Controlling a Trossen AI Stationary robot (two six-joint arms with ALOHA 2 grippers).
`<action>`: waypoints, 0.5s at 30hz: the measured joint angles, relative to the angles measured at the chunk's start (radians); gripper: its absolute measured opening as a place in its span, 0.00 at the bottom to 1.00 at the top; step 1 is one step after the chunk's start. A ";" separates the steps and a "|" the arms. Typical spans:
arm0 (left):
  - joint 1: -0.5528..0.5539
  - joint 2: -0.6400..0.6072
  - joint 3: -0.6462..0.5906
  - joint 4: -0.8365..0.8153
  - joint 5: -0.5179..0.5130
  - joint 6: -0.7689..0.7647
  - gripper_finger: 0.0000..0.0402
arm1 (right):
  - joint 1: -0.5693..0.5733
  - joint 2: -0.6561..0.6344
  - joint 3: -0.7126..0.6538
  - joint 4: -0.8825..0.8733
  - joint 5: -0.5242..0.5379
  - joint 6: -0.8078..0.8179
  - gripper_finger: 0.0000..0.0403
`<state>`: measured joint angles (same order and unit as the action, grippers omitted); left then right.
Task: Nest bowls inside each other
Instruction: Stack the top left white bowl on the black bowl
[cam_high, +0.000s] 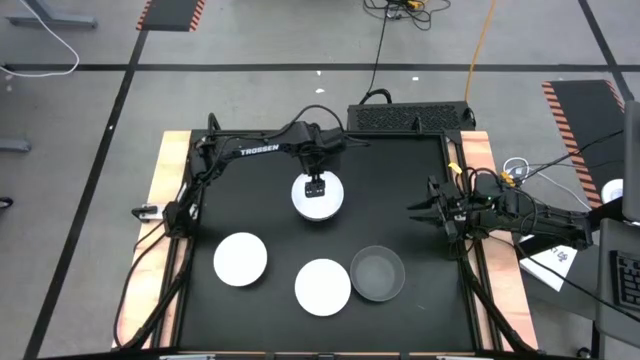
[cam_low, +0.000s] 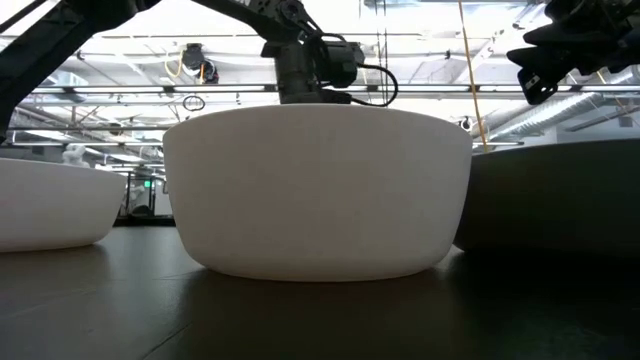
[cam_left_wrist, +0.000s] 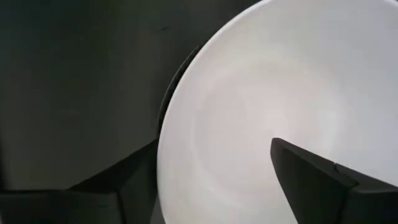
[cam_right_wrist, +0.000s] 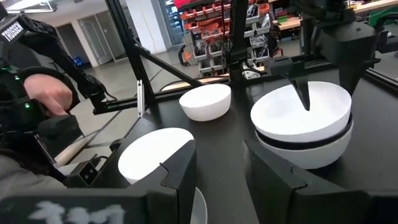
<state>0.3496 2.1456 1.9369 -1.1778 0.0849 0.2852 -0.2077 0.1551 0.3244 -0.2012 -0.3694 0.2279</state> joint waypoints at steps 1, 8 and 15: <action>0.001 0.000 -0.002 0.003 0.000 0.000 0.74 | 0.000 0.000 0.000 -0.002 0.000 0.000 0.30; 0.004 0.000 -0.016 0.010 0.001 0.002 0.70 | 0.000 0.000 0.000 -0.008 0.000 0.000 0.30; 0.005 0.000 -0.016 0.011 0.000 -0.001 0.60 | 0.000 0.000 0.000 -0.010 -0.002 0.000 0.30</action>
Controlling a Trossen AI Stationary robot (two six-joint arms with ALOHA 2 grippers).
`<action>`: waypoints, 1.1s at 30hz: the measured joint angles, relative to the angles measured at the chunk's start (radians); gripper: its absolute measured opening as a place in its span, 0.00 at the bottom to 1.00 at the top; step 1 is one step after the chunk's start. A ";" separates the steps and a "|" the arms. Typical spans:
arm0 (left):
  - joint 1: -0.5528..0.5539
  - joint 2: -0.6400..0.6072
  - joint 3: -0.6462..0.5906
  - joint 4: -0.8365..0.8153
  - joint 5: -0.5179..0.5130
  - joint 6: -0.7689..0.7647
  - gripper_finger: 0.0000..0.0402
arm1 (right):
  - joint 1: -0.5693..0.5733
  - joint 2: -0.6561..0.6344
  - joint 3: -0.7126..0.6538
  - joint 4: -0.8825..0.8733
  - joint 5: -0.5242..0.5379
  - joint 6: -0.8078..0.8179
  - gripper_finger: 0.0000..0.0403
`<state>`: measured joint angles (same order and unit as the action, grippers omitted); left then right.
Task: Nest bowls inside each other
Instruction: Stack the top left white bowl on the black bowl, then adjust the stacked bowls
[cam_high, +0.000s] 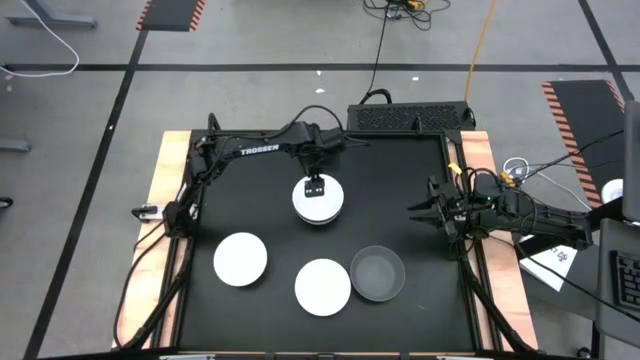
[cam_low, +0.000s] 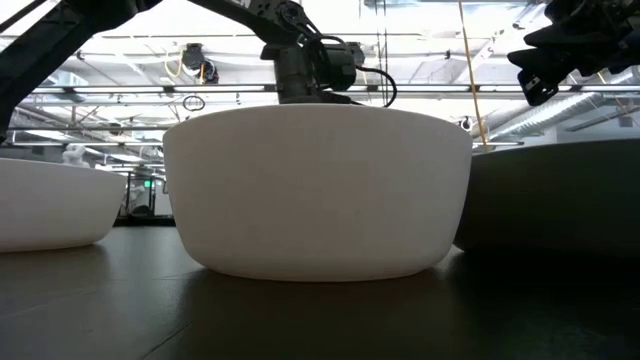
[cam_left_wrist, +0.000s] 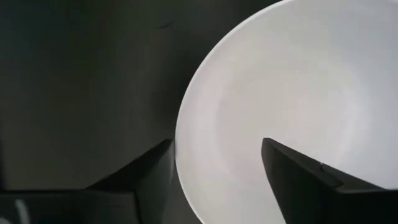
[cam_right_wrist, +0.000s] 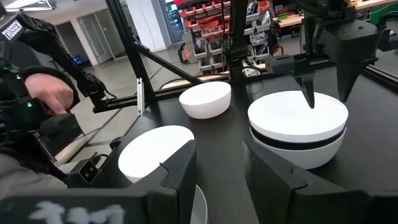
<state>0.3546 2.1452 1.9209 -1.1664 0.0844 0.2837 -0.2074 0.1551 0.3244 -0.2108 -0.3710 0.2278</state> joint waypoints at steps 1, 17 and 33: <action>0.000 0.000 0.000 0.000 -0.006 0.000 0.58 | 0.000 0.000 0.000 0.000 0.000 0.000 0.30; -0.003 0.000 -0.001 0.034 -0.071 -0.034 0.30 | 0.000 0.000 0.000 -0.004 0.000 0.000 0.30; -0.003 0.001 -0.057 0.061 -0.053 -0.019 0.21 | 0.000 0.000 -0.038 0.037 -0.001 0.022 0.30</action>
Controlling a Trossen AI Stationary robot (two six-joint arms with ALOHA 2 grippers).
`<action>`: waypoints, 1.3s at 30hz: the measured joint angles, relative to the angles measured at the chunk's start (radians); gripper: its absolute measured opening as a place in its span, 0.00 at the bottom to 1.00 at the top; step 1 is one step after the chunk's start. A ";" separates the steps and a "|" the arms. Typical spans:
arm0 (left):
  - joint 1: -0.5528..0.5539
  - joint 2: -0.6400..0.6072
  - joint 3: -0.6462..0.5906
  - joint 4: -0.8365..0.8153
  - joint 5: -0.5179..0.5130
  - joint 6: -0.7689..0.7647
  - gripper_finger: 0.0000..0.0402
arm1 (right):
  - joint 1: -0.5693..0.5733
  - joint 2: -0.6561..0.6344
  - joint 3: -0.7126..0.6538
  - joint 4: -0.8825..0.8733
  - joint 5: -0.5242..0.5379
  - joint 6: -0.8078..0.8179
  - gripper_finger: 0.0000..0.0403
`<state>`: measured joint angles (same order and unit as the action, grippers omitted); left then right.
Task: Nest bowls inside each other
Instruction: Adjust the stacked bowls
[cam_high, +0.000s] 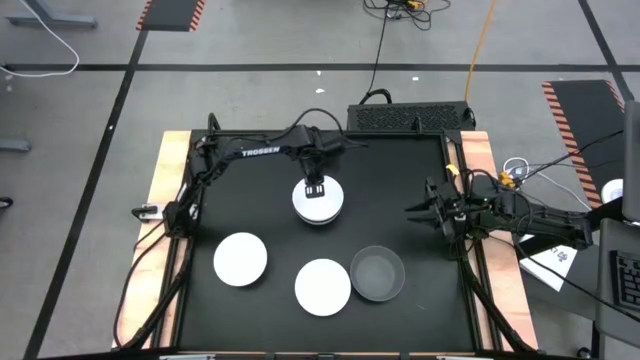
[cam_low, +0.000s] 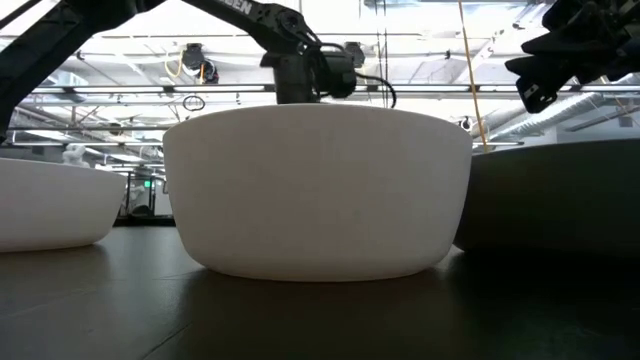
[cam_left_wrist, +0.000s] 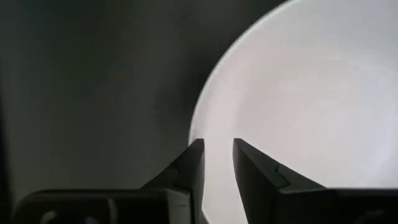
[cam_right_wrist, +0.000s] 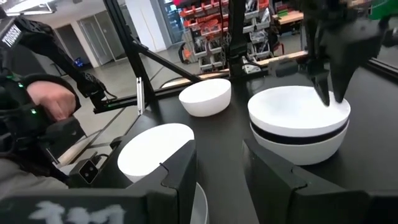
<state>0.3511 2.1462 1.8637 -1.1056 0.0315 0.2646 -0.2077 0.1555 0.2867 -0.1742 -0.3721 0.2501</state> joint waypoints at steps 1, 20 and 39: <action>0.000 0.001 -0.011 0.009 -0.003 0.000 0.21 | 0.000 0.000 0.000 0.002 0.000 0.000 0.30; 0.004 -0.033 -0.027 0.005 -0.063 0.025 0.21 | 0.000 0.000 0.000 0.029 0.000 0.000 0.30; 0.076 -0.070 -0.027 0.054 0.012 0.046 0.66 | 0.000 0.000 0.000 0.029 0.000 0.019 0.30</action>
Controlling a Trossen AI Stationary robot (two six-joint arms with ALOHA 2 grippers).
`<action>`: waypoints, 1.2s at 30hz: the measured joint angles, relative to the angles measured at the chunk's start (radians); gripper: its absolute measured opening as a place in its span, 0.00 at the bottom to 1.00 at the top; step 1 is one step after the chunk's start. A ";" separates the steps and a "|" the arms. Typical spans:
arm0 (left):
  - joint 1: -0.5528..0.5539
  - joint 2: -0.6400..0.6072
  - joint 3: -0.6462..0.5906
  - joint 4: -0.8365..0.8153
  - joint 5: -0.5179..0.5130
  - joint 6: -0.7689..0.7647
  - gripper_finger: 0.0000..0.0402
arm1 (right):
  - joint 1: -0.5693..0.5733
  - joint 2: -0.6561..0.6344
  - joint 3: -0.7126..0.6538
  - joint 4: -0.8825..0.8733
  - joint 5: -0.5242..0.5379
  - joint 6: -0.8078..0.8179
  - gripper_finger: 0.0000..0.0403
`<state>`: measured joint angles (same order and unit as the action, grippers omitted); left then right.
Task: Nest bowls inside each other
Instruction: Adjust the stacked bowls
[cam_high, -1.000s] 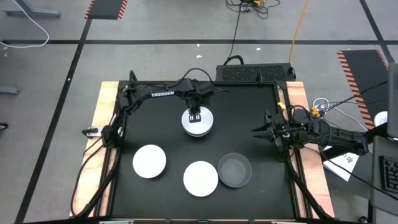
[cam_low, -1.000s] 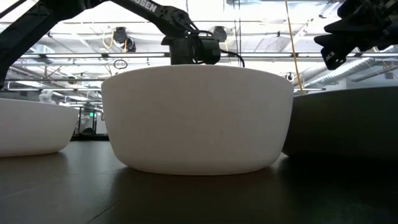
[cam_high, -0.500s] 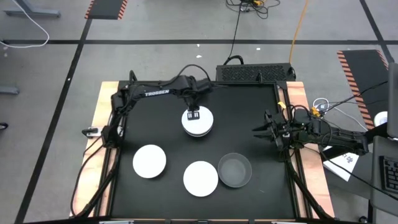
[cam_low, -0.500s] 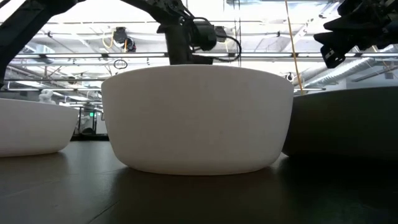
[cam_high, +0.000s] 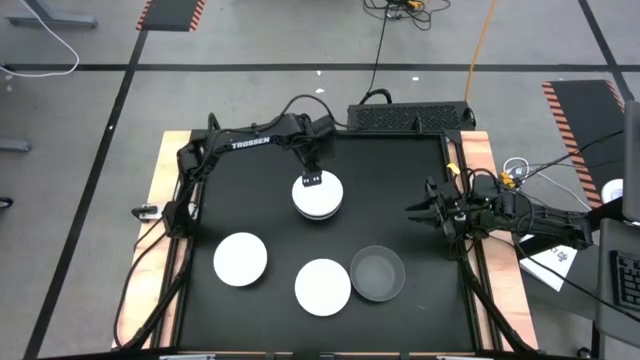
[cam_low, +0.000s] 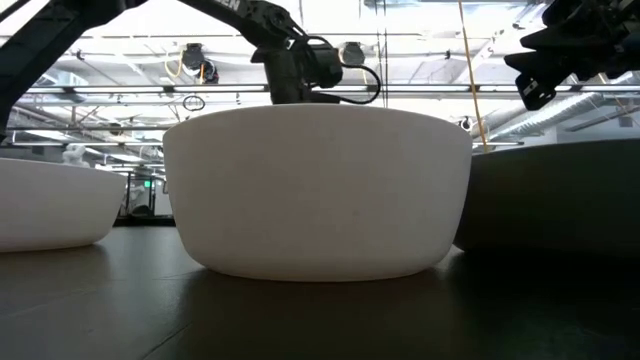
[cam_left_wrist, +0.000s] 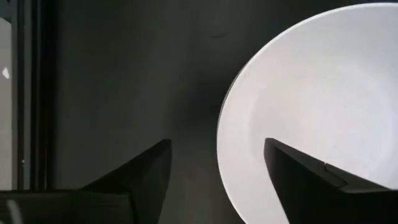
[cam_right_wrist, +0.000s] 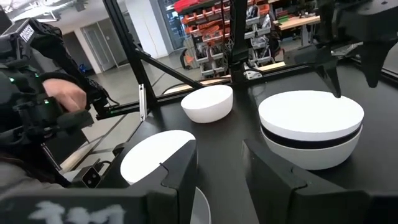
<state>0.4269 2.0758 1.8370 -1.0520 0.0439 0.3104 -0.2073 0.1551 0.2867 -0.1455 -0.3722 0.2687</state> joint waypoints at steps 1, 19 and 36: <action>0.004 0.000 0.000 -0.002 0.003 0.001 0.67 | 0.000 0.000 0.000 0.000 0.000 0.000 0.30; 0.007 0.032 -0.006 -0.001 0.011 0.002 0.68 | 0.000 0.000 0.000 0.000 0.000 0.004 0.30; 0.011 0.042 -0.032 0.015 0.032 0.000 0.54 | 0.000 0.000 0.000 -0.001 0.000 0.006 0.30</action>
<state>0.4376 2.1175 1.8048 -1.0368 0.0760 0.3103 -0.2077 0.1551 0.2867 -0.1463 -0.3725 0.2752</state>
